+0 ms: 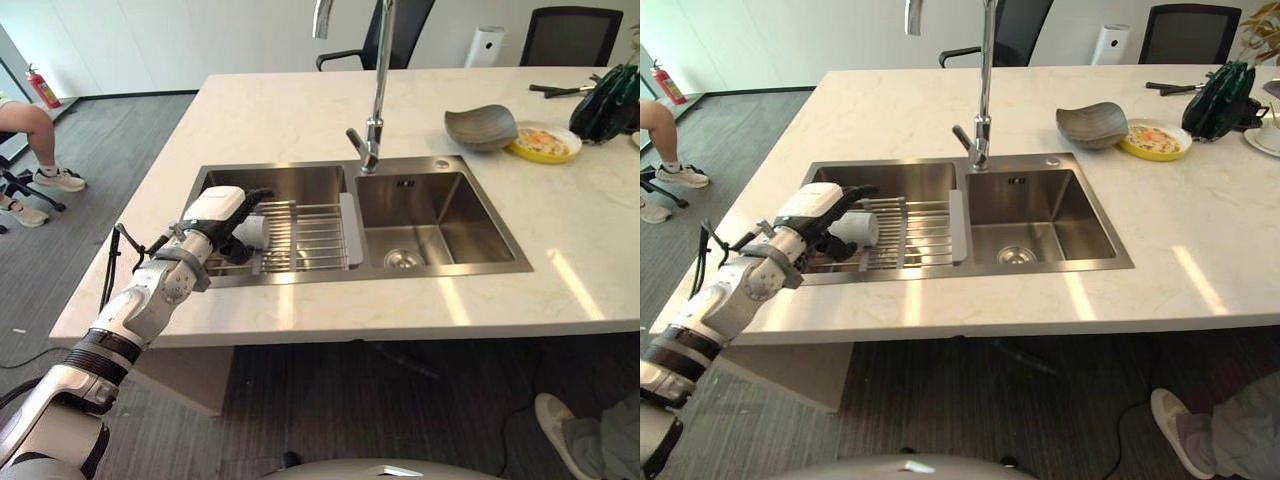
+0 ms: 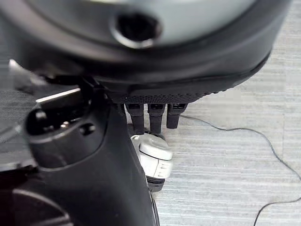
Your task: Place the dishes in the dishwasher.
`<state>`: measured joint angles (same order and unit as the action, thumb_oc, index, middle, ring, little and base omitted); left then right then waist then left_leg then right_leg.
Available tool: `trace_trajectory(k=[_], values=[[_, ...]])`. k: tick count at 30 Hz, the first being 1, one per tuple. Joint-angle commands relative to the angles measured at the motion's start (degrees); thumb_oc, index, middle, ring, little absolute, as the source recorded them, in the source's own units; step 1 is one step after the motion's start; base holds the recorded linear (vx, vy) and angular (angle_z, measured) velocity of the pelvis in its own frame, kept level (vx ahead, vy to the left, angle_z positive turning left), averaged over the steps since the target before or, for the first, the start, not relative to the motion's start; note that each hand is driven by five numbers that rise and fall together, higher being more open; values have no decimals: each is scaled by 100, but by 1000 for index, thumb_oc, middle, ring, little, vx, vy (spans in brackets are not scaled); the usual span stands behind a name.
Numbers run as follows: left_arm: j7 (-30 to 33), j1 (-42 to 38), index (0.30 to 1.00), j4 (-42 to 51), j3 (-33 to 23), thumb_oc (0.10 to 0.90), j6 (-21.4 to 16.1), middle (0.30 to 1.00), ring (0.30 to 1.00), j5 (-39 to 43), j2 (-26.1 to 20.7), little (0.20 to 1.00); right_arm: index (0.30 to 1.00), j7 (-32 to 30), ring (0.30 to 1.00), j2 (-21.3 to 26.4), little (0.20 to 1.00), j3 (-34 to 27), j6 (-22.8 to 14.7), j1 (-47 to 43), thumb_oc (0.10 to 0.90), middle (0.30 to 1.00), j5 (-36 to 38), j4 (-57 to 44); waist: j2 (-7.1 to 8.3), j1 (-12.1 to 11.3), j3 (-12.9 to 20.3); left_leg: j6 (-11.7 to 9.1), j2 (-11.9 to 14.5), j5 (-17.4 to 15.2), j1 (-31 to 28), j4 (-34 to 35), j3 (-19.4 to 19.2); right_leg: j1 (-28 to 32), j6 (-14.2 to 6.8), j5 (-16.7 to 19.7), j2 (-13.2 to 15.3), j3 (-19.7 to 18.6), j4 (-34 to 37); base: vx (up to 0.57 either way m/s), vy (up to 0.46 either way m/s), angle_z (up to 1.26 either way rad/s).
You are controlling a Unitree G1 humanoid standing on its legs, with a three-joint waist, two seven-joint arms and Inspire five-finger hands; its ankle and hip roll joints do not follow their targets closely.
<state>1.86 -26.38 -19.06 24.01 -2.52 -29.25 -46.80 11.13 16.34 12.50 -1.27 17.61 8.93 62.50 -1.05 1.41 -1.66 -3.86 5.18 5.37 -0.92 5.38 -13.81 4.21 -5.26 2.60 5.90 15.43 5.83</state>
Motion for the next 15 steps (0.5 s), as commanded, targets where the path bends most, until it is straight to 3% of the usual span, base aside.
trace_trajectory(k=[1, 15], values=[[641, -1543, 900, -291, -114, 800, 85, 900, 900, -473, -106, 900, 900, -47, 900, 131, 900, 44, -187, -284, 800, 900, -16, -308, 259, -89, -103, -96, -108, -436, -53, -38, -17, 44, -716, -254, 316, 337, -112, 0, 0, 0], [1173, -2022, 900, -1446, 386, 800, 429, 900, 900, -1219, -57, 900, 900, -132, 900, 41, 900, 225, -227, -303, 800, 900, 31, 82, 308, -30, -180, -105, -98, -448, -29, -38, -57, -6, -728, -242, 320, 347, -106, 0, 0, 0]])
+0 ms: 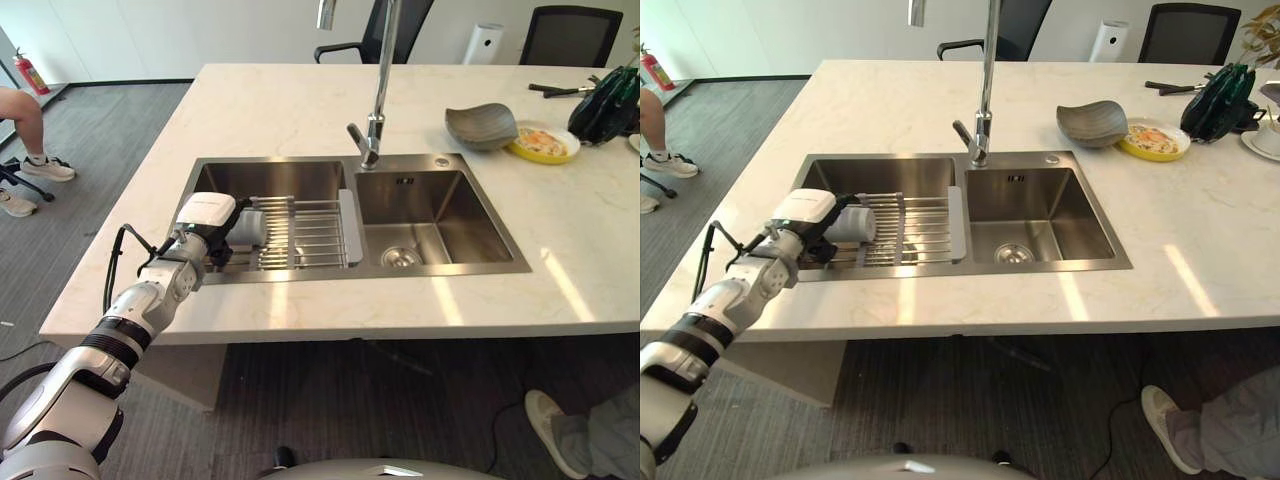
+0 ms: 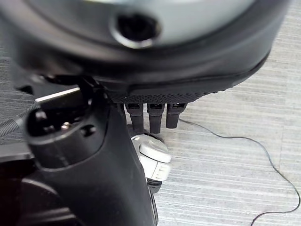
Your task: Place the dishes in the dishwasher.
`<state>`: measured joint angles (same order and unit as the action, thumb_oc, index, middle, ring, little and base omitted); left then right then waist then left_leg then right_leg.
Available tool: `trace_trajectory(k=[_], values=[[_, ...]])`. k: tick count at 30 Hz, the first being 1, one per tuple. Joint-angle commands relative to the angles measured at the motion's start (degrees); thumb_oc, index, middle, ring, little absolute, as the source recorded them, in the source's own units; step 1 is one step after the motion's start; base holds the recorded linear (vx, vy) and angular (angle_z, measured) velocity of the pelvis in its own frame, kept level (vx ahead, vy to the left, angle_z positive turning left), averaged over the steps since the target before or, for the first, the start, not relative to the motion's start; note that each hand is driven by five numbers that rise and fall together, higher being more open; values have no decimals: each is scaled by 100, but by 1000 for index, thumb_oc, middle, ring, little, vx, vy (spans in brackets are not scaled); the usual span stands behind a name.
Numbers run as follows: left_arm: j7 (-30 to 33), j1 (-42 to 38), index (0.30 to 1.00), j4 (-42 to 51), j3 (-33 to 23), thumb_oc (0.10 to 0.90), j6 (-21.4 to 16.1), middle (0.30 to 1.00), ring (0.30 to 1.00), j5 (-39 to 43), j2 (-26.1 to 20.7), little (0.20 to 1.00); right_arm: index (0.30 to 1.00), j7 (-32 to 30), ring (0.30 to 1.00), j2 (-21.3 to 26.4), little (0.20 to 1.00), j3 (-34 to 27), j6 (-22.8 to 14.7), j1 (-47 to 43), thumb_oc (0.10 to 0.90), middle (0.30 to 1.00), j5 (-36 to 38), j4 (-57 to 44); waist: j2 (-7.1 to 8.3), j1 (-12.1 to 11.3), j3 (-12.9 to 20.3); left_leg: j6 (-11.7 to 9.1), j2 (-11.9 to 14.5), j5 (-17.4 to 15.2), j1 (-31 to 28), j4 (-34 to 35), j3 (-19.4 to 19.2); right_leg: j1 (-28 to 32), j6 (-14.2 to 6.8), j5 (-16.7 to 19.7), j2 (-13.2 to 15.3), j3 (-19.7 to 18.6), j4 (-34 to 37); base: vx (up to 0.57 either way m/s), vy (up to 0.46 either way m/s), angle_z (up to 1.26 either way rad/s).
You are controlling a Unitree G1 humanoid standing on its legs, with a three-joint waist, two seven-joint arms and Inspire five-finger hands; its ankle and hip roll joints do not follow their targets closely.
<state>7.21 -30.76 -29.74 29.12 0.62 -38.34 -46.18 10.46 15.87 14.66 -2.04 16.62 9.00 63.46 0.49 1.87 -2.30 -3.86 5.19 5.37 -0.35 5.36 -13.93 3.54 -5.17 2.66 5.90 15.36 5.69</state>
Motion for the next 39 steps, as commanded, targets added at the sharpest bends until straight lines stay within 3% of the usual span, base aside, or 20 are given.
trace_trajectory(k=[1, 18, 21, 25, 29, 30, 31, 32, 33, 34, 37, 39], values=[[658, -1603, 900, -440, -83, 800, 144, 900, 900, -374, -125, 900, 900, -80, 900, 93, 900, -6, -156, -199, 800, 900, 43, 13, 156, -69, -126, -103, -99, -449, -79, -36, -49, 50, -738, -244, 321, 350, -95, 0, 0, 0], [587, -2004, 900, -1324, 478, 800, 283, 900, 900, -505, 169, 900, 900, -232, 900, 62, 900, -88, -152, -262, 800, 900, 234, 148, 146, 47, -205, -68, -113, -479, -48, -36, -162, -55, -772, -211, 357, 317, -116, 4, 8, -2], [466, -2170, 900, -1768, 604, 800, 367, 900, 900, -410, 331, 900, 900, -277, 900, 86, 900, -82, -130, -348, 800, 900, 234, 183, 140, 65, -229, -58, -108, -472, -20, -36, -182, -97, -776, -193, 364, 305, -122, -2, 9, -2], [60, -2652, 900, -3455, 1033, 800, 467, 900, 900, -241, 856, 900, 900, -324, 900, 121, 900, 27, -41, -587, 800, 900, 193, 447, 144, 127, -244, -37, -109, -471, 18, -36, -218, -176, -790, -163, 370, 270, -138, -4, 23, -9], [-87, -2772, 900, -3833, 1147, 800, 466, 900, 900, -225, 1021, 900, 900, -317, 900, 114, 900, 71, 2, -693, 800, 900, 203, 542, 143, 137, -260, -32, -112, -469, 33, -36, -230, -200, -796, -152, 374, 277, -135, -31, -13, -14], [1188, 3342, 900, -3868, -462, 800, -482, 900, 900, -72, 3367, 900, 900, -713, 900, -142, 900, -145, -52, -374, 800, 900, 338, 421, 386, -489, -517, -14, -125, -491, 82, -36, -78, -140, -753, -184, 423, 492, -119, 34, -16, 0], [-168, -1547, 900, -3981, 213, 800, -112, 900, 900, 449, 363, 900, 900, -222, 900, 189, 900, 408, 213, -1477, 800, 900, 339, 594, 174, -66, -199, -62, -107, -416, 47, -36, -137, -164, -738, -172, 352, 287, -119, 0, -6, -22], [134, -1648, 575, -3778, 894, 584, 535, 575, 575, -46, 1734, 575, 900, -270, 900, -3, 900, 257, 54, -1197, 800, 900, 370, 627, 209, -1, -282, -55, -105, -427, 91, -36, -133, -196, -749, -159, 365, 278, -113, 117, 99, -31], [136, -1651, 547, -3783, 898, 565, 534, 547, 547, -45, 1741, 547, 900, -270, 900, -2, 900, 252, 55, -1194, 800, 900, 369, 625, 207, -10, -275, -55, -104, -427, 97, -36, -138, -205, -748, -157, 364, 274, -113, -39, 16, 4], [-4, -2238, 300, -3796, 1367, 400, 562, 300, 300, -252, 1777, 300, 900, -376, 900, 11, 900, 226, 49, -1034, 800, 900, 403, 701, 182, 39, -271, -52, -95, -432, 102, -36, -156, -218, -752, -162, 370, 289, -99, -3, 18, 32], [-178, -2783, 300, -4192, 1423, 400, 453, 300, 300, -179, 1680, 300, 900, -393, 900, 140, 900, 219, 72, -1003, 800, 900, 305, 860, 139, 92, -251, -53, -109, -438, 87, -36, -183, -208, -781, -137, 387, 309, -96, -9, 29, 0], [-139, -2942, 300, -3985, 1493, 400, 399, 300, 300, -231, 1407, 300, 900, -382, 900, 111, 900, 218, 78, -1056, 800, 900, 320, 871, 107, 50, -277, -52, -130, -451, 75, -36, -169, -192, -799, -131, 410, 360, -96, -25, 17, -14]])
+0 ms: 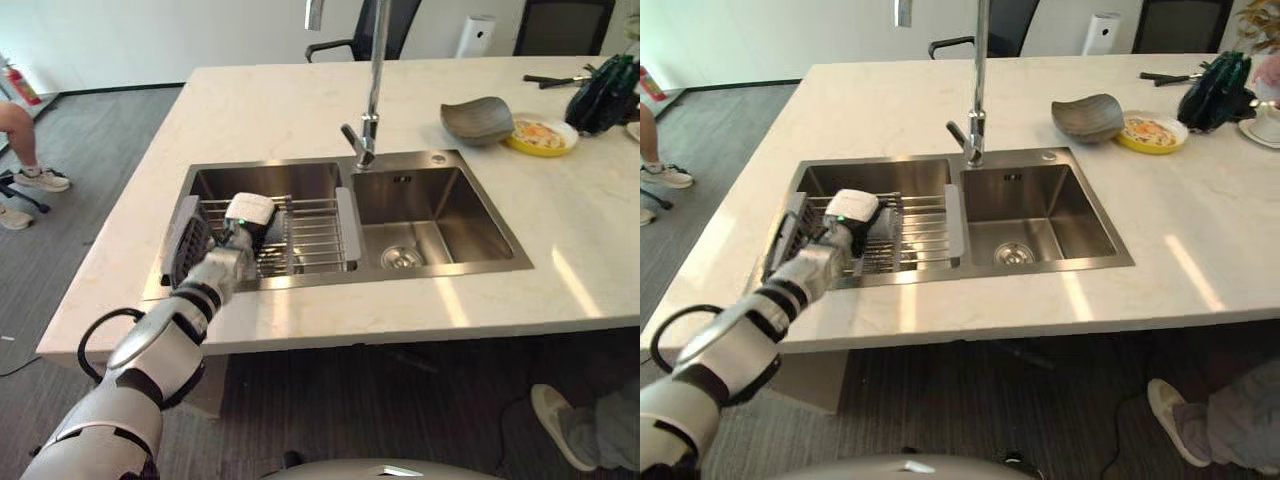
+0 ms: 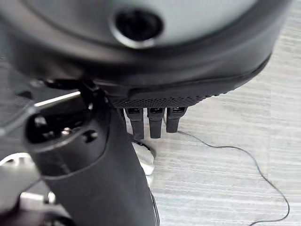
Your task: Place the dishes in the dishwasher.
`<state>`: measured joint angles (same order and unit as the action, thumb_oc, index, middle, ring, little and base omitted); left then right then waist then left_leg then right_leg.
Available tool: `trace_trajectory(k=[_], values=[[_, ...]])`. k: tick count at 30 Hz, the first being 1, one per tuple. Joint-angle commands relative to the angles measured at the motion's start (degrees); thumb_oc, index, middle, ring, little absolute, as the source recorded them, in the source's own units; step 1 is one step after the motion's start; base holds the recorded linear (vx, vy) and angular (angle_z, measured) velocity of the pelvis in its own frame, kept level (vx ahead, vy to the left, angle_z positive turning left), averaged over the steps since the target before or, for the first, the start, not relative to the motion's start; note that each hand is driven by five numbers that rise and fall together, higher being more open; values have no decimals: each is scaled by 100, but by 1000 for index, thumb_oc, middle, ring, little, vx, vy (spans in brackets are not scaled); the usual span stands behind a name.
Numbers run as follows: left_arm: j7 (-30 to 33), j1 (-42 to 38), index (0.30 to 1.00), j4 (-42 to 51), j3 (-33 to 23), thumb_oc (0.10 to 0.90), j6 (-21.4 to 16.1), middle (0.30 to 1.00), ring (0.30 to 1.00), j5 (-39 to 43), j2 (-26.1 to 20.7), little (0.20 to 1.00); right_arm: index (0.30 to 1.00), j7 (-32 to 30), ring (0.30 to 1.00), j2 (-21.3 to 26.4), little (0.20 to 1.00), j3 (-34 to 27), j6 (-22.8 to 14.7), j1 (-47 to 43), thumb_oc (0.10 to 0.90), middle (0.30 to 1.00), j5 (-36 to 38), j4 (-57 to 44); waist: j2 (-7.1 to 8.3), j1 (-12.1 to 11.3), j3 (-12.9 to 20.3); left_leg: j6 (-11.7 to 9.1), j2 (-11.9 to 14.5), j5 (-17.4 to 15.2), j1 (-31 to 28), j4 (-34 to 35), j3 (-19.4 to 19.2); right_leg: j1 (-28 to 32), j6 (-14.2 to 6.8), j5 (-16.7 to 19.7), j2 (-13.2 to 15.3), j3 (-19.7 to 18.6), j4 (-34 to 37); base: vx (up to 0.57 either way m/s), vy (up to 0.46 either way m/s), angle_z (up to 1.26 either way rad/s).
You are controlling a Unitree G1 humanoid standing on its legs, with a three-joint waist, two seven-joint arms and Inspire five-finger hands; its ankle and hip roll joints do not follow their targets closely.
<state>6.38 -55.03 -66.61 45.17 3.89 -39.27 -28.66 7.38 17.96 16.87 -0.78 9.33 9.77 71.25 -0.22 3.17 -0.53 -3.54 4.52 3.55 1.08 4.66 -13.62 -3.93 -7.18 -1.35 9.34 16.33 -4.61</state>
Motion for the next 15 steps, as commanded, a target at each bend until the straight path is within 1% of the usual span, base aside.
trace_trajectory(k=[1, 4, 7, 8, 9, 12, 13, 15], values=[[-61, -513, 300, -288, -113, 400, 74, 300, 300, -138, -352, 300, 900, -73, 900, -99, 900, -2, -47, -330, 800, 900, 242, 93, 181, -76, -459, -84, -63, -269, -70, 34, -199, 558, -598, 270, 66, 264, 934, 0, 0, 0], [50, -542, 300, 107, -103, 400, 50, 300, 300, -171, -581, 300, 900, -53, 900, -147, 900, -13, -84, -305, 800, 900, 274, 16, 167, -125, -477, -89, -65, -266, -70, 34, -174, 588, -603, 264, 78, 311, 934, -11, -2, 4], [45, -433, 300, 804, -97, 400, 20, 300, 300, -275, -861, 300, 900, -4, 900, -145, 900, -22, -101, -246, 800, 900, 290, -138, 168, -161, -490, -103, -60, -260, -80, 34, -140, 620, -601, 247, 72, 354, 930, -22, -18, 6], [12, -458, 300, 1266, -57, 400, -27, 300, 300, -315, -1004, 300, 900, 11, 900, -157, 900, -18, -111, -209, 800, 900, 288, -230, 163, -190, -492, -108, -55, -262, -98, 34, -111, 648, -590, 224, 55, 367, 931, -14, -39, 7], [45, -469, 300, 1532, -59, 400, -66, 300, 300, -297, -1088, 300, 900, 23, 900, -132, 900, -47, -95, -203, 800, 900, 298, -250, 162, -218, -488, -115, -50, -257, -104, 34, -95, 665, -582, 209, 45, 380, 931, -9, -53, 10], [243, -411, 300, 2465, -262, 400, -201, 300, 300, -133, -1413, 300, 900, 85, 900, -128, 900, -110, -127, -123, 800, 900, 360, -349, 166, -291, -482, -133, -36, -249, -143, 34, -38, 746, -555, 166, 23, 451, 936, 0, -45, 16], [229, -392, 300, 2496, -278, 400, -195, 300, 300, -133, -1431, 300, 900, 87, 900, -124, 900, -104, -128, -121, 800, 900, 360, -351, 165, -282, -484, -134, -35, -249, -147, 34, -35, 751, -554, 165, 22, 454, 936, 4, -38, 9], [466, -265, 300, 3087, -512, 400, -361, 300, 300, 54, -1599, 300, 900, 114, 900, -159, 900, -149, -156, -62, 800, 900, 414, -428, 162, -369, -476, -153, -28, -238, -169, 34, 15, 792, -539, 136, 8, 514, 941, 6, -48, 6]])
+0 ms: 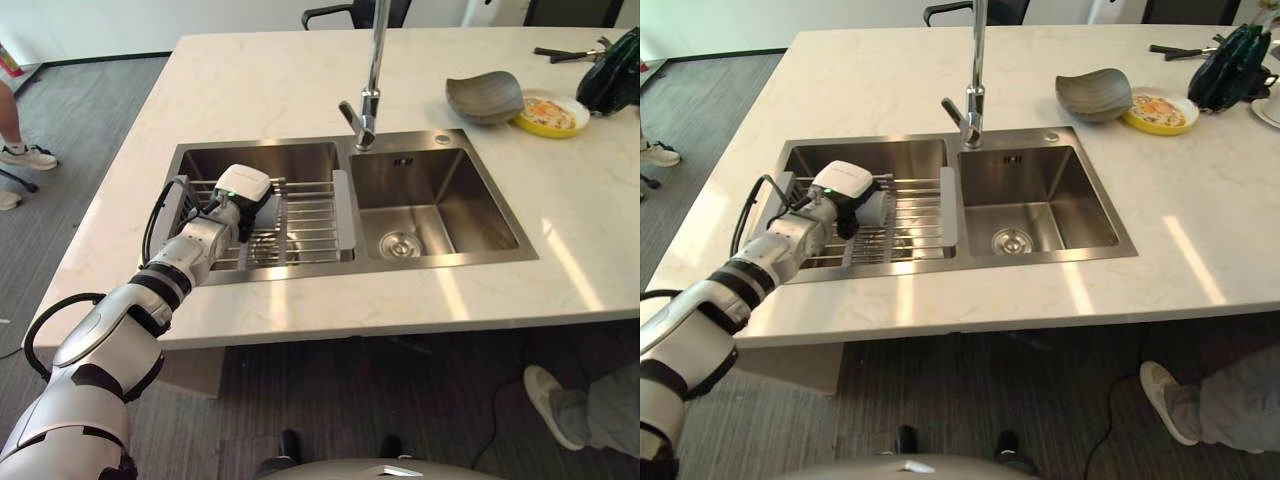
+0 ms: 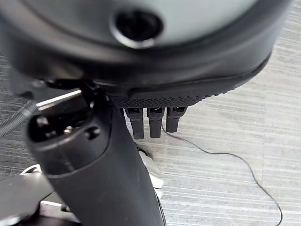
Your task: Place the dishes in the dishwasher.
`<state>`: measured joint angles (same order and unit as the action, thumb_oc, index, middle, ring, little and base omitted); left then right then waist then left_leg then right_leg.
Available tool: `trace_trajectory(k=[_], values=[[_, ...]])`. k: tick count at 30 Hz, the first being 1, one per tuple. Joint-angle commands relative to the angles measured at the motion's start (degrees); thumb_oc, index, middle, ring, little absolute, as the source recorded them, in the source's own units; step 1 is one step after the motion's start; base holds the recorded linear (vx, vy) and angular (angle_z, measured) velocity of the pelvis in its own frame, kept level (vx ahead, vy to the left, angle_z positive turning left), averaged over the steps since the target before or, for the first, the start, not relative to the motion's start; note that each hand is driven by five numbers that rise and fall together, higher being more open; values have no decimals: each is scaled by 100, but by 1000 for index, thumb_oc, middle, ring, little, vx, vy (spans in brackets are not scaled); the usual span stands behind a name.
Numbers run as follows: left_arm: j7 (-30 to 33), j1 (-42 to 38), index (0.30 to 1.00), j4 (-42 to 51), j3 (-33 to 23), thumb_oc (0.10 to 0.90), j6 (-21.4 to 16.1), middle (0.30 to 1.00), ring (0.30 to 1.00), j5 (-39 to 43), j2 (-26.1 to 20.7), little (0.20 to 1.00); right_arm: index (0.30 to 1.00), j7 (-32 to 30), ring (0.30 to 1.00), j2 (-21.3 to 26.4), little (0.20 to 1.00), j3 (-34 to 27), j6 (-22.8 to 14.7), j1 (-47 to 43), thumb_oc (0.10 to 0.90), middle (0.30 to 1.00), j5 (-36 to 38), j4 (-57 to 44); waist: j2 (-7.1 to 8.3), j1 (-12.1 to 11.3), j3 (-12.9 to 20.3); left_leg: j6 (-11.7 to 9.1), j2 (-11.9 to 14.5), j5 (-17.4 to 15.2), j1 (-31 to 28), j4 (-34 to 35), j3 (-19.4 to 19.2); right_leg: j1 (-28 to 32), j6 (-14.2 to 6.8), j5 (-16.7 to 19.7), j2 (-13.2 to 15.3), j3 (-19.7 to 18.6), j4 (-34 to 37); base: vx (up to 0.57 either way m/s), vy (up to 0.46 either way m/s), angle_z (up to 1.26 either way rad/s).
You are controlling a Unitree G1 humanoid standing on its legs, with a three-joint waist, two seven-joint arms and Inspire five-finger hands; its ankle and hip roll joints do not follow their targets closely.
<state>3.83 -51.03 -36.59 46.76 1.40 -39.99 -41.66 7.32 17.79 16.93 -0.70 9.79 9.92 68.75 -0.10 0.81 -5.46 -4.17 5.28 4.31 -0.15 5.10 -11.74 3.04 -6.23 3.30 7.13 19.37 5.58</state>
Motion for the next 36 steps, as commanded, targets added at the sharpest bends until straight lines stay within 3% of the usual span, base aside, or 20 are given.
trace_trajectory(k=[1, 5, 8, 12, 13, 21, 25, 29, 31, 33, 34, 36], values=[[841, -588, 300, 364, -820, 400, -172, 300, 300, 248, -359, 300, 900, 128, 900, -142, 900, -192, -155, -98, 800, 900, 417, -195, 154, -177, 21, -102, -101, -302, -52, -10, -153, 113, -627, -345, 219, 227, -75, 4, -38, 3], [1206, -180, 300, 1234, -1339, 400, -438, 300, 300, 617, -482, 300, 900, 160, 900, -180, 900, -262, -191, 25, 800, 900, 479, -217, 143, -264, 32, -141, -74, -262, -56, -10, -86, 170, -599, -388, 202, 286, -58, 8, -59, 6], [1312, 967, 300, 3016, -2632, 400, -983, 300, 300, 1724, -574, 300, 900, 174, 900, -260, 900, -428, -253, 191, 800, 900, 563, -168, 65, -393, 88, -205, -44, -189, -42, -10, 62, 240, -530, -487, 147, 380, -58, 18, -74, 20], [1186, 1589, 300, 3809, -3336, 400, -1337, 300, 300, 2689, -443, 300, 900, 155, 900, -334, 900, -516, -243, 186, 800, 900, 586, -61, 14, -515, 137, -243, -26, -122, -16, -10, 166, 280, -488, -528, 111, 445, -58, 24, -65, 25], [1161, 1932, 300, 4113, -3732, 400, -1536, 300, 300, 3331, -303, 300, 900, 164, 900, -363, 900, -535, -225, 200, 800, 900, 589, -7, -23, -585, 170, -269, -10, -82, -12, -10, 232, 308, -456, -563, 85, 478, -58, 24, -77, 11], [959, 3024, 300, 4471, -4799, 400, -1896, 300, 300, 4577, 195, 300, 900, 233, 900, -337, 900, -420, -224, 162, 800, 900, 402, 87, -125, -891, 203, -404, 101, 65, 30, -50, 489, 351, -299, -727, -56, 549, -58, 14, -85, 13], [875, 3270, 300, 4570, -4952, 400, -1927, 300, 300, 4756, 291, 300, 900, 201, 900, -311, 900, -428, -227, 43, 800, 900, 374, 94, -138, -980, 194, -435, 142, 98, 58, -97, 583, 344, -254, -751, -108, 527, -58, -2, -73, 3], [660, 4043, 300, 4630, -5414, 400, -1963, 300, 300, 5248, 592, 300, 900, 142, 900, -195, 900, -383, -258, -23, 800, 900, 135, 45, -286, -1207, 132, -632, 346, 467, 348, -273, 794, 275, -141, -824, -255, 594, -58, -50, -158, 17], [562, 4318, 300, 4649, -5522, 400, -1949, 300, 300, 5388, 762, 300, 900, 139, 900, -124, 900, -374, -281, -57, 800, 900, 74, 1, -358, -1305, 98, -806, 400, 796, 560, -223, 909, 229, -125, -835, -232, 820, -58, -95, -60, 37], [492, 4521, 300, 4602, -5606, 400, -1963, 300, 300, 5459, 847, 300, 900, 104, 900, -30, 900, -362, -310, -124, 800, 900, -51, -62, -396, -1398, 73, -923, 418, 1114, 798, -137, 822, 155, -141, -811, -144, 1108, -58, -149, -110, 127], [437, 4765, 300, 4529, -5716, 400, -1950, 300, 300, 5556, 958, 300, 900, 69, 900, 53, 900, -419, -317, -166, 800, 900, -128, -80, -365, -1411, 97, -962, 489, 1031, 822, -103, 450, 83, -153, -900, -46, 1309, -58, -170, -143, 121], [372, 5144, 300, 4548, -5904, 400, -1931, 300, 300, 5707, 1133, 300, 900, 46, 900, 122, 900, -437, -311, -180, 800, 900, -161, -85, -379, -1410, 117, -858, 503, 819, 742, -410, 193, -4, -118, -849, 40, 1477, -58, -130, -84, 83]])
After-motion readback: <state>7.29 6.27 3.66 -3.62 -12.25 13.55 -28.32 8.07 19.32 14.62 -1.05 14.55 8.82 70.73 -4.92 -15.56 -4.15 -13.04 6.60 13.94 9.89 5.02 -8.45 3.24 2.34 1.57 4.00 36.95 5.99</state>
